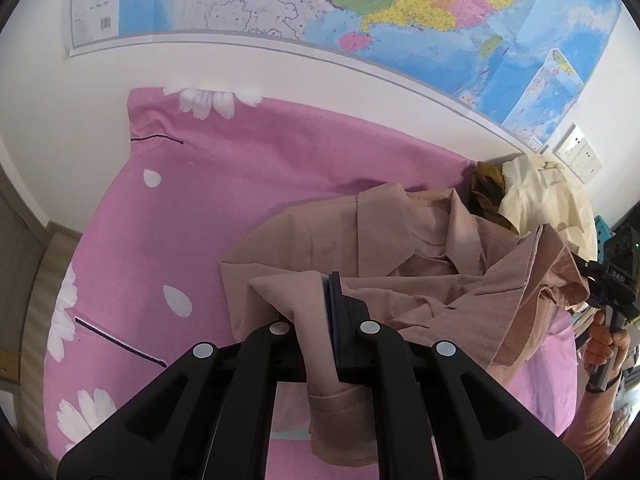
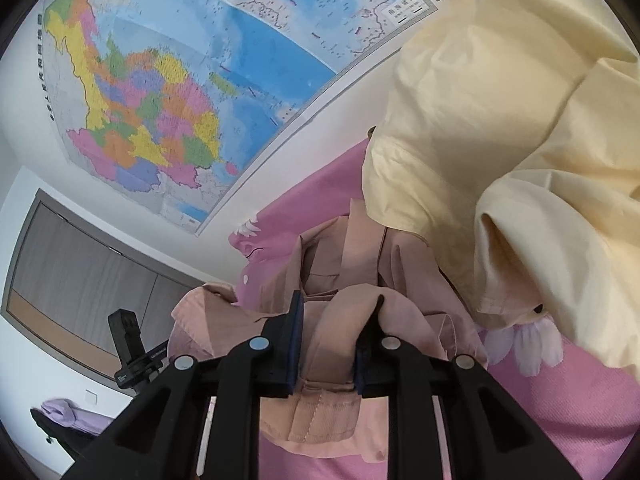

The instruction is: Fold large clothes

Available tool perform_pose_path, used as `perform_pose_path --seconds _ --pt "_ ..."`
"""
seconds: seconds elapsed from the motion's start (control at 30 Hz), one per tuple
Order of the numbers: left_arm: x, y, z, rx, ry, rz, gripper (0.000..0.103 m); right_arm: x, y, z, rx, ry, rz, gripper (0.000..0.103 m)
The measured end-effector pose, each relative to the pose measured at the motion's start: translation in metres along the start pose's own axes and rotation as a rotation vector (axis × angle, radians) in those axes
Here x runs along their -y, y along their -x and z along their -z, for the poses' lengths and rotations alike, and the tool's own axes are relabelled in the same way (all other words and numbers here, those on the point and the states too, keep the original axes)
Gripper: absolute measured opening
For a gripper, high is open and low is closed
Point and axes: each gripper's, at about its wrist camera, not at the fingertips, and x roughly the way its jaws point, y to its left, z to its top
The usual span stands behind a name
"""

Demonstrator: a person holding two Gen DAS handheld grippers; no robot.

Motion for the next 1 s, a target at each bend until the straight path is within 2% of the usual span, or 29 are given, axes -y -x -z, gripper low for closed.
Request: perform_pose_path --seconds 0.17,0.47,0.7,0.8,0.87,0.93,1.0 --pt "-0.002 -0.008 -0.006 -0.017 0.009 -0.008 0.008 0.012 -0.005 -0.005 0.002 -0.063 -0.007 0.020" --pt "-0.008 -0.037 -0.022 -0.081 0.044 -0.010 0.008 0.027 -0.022 -0.012 -0.018 -0.118 0.033 0.021" --pt "-0.012 -0.053 -0.027 -0.118 0.070 -0.007 0.010 0.031 -0.033 -0.018 -0.055 -0.124 0.073 0.035" --pt "-0.017 -0.059 -0.030 -0.136 0.097 0.015 0.011 0.027 -0.031 -0.019 -0.053 -0.105 0.086 0.045" --pt "-0.021 -0.062 -0.031 -0.141 0.125 0.049 0.016 0.020 -0.025 -0.019 -0.031 -0.073 0.094 0.053" --pt "-0.026 -0.064 -0.030 -0.145 0.165 0.114 0.033 0.008 -0.016 -0.017 -0.002 -0.017 0.108 0.061" --pt "-0.030 -0.060 -0.029 -0.122 0.179 0.143 0.042 -0.004 -0.008 -0.014 0.025 0.048 0.136 0.063"
